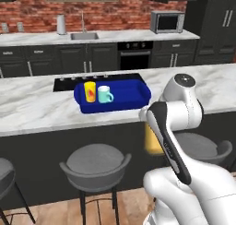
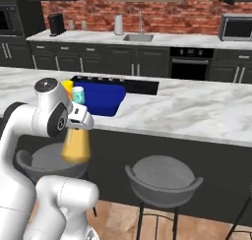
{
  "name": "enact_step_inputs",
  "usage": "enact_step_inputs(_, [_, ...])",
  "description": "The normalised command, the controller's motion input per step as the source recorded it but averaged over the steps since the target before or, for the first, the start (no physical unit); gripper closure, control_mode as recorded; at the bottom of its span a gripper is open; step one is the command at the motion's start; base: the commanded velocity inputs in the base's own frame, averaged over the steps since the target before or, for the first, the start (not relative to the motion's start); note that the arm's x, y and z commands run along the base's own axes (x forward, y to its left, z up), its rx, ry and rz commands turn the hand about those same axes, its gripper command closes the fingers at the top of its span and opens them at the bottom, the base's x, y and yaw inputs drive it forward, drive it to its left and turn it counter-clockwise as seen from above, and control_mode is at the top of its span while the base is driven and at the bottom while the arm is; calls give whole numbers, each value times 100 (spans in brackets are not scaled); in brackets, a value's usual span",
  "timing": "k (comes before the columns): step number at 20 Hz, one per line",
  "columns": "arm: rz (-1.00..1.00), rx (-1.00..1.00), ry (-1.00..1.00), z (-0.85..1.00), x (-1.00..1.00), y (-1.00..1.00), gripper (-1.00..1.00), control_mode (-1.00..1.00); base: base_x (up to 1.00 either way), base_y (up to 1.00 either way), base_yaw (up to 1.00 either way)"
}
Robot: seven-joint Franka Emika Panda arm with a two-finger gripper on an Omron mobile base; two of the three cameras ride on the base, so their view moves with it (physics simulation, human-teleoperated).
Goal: There is a tray on the dining counter. Grab the cup, mug, and pitcher and place them on the tray. The pitcher may be placed next to the tray if it cannot fit the tray.
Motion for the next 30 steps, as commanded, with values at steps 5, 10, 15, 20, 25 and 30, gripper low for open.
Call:
enact_step_inputs(5, [0,0,0,0,0,0,100,100,53,0,3])
enact_step_inputs(10, [0,0,0,0,0,0,100,100,53,0,0])
enact_step_inputs(15, [0,0,0,0,0,0,100,100,41,0,0])
enact_step_inputs(20, [0,0,0,0,0,0,100,100,32,0,0])
enact_step_inputs(25, [0,0,0,2,6,0,100,-100,11,0,0])
enact_step_inputs(30, [0,0,-1,28,1,1,100,-100,0,0,0])
